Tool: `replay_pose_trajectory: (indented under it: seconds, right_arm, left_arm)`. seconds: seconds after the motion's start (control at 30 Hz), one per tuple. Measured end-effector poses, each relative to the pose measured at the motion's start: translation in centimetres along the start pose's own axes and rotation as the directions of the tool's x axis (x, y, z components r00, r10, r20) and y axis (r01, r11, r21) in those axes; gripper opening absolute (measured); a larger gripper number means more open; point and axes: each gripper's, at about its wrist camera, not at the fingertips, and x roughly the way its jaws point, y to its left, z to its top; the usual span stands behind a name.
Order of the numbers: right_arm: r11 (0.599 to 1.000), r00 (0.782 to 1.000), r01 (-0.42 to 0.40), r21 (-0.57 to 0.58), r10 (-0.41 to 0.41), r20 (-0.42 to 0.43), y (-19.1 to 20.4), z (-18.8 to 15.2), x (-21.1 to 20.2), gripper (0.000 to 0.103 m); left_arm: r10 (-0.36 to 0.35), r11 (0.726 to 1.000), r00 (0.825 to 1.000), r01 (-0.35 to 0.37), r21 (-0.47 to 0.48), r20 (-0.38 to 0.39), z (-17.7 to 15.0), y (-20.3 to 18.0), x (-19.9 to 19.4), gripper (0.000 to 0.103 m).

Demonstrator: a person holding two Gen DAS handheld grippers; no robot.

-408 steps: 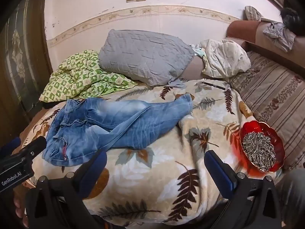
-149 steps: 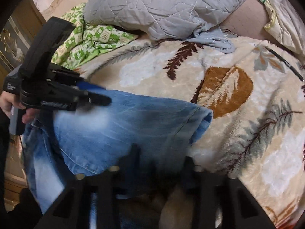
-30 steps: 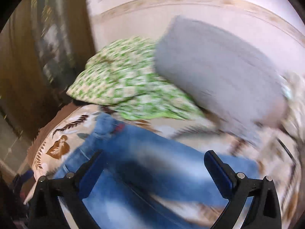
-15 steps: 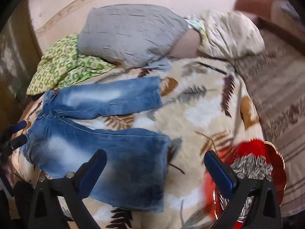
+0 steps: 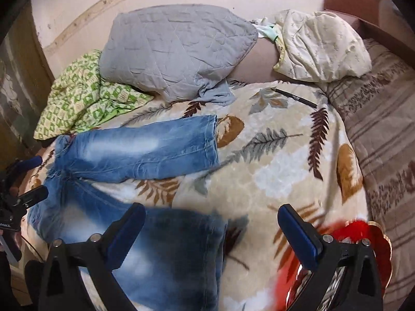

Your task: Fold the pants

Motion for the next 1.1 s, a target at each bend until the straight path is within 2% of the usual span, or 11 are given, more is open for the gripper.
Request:
replay_pose_trajectory:
  seconds: [0.2, 0.43, 0.53, 0.63, 0.87, 0.9, 0.93, 0.97, 1.0, 1.03, 1.1]
  right_arm:
    - [1.0, 0.995, -0.009, 0.019, 0.011, -0.101, 0.6, 5.6, 5.1, 0.103]
    - [1.0, 0.98, -0.005, 0.012, 0.007, -0.2, 0.7, 10.7, 12.6, 0.103]
    - [1.0, 0.969, 0.007, 0.02, -0.002, -0.248, 0.2, 12.2, 16.4, 0.102]
    - [1.0, 0.954, 0.015, 0.026, -0.007, -0.3, -0.3, 13.3, 20.0, 0.087]
    - [1.0, 0.932, 0.003, 0.03, 0.008, -0.363, -0.7, 14.5, 24.8, 0.08]
    - [1.0, 0.925, -0.015, 0.027, 0.025, -0.379, -0.4, 14.5, 25.3, 0.067]
    - [0.999, 0.921, -0.035, 0.025, 0.042, -0.388, -0.1, 14.4, 25.7, 0.045]
    - [0.999, 0.921, -0.042, 0.015, 0.045, -0.388, 0.2, 14.3, 25.8, 0.032]
    - [1.0, 0.93, -0.019, -0.019, 0.01, -0.367, 0.7, 14.4, 25.7, 0.014]
    - [0.998, 0.943, -0.007, -0.06, -0.013, -0.331, 1.2, 14.5, 25.2, 0.012]
    - [0.996, 0.958, -0.03, -0.085, 0.004, -0.287, 1.7, 14.7, 23.9, 0.008]
  left_arm:
    - [-0.009, 1.0, 0.997, 0.008, -0.014, -0.083, 4.0, 3.0, 5.4, 0.103]
    - [0.084, 0.979, 0.982, -0.05, 0.196, -0.167, 6.8, 5.6, 11.9, 0.103]
    - [0.108, 0.971, 0.974, -0.061, 0.23, -0.199, 7.6, 6.4, 14.6, 0.103]
    - [0.102, 0.972, 0.968, -0.049, 0.23, -0.228, 8.0, 7.3, 17.4, 0.103]
    - [0.049, 0.974, 0.946, 0.026, 0.227, -0.32, 7.1, 8.5, 21.8, 0.103]
    - [0.032, 0.973, 0.94, 0.049, 0.227, -0.339, 6.9, 8.4, 22.1, 0.103]
    - [0.035, 0.97, 0.937, 0.051, 0.237, -0.348, 6.8, 8.2, 22.4, 0.099]
    - [0.032, 0.967, 0.936, 0.059, 0.248, -0.35, 6.7, 8.0, 22.4, 0.088]
    - [0.031, 0.963, 0.938, 0.064, 0.261, -0.344, 6.7, 7.8, 22.3, 0.024]
    - [0.06, 0.966, 0.938, 0.031, 0.256, -0.34, 6.8, 7.9, 22.3, 0.004]
    - [0.045, 0.981, 0.947, 0.018, 0.191, -0.319, 7.3, 8.2, 21.3, 0.001]
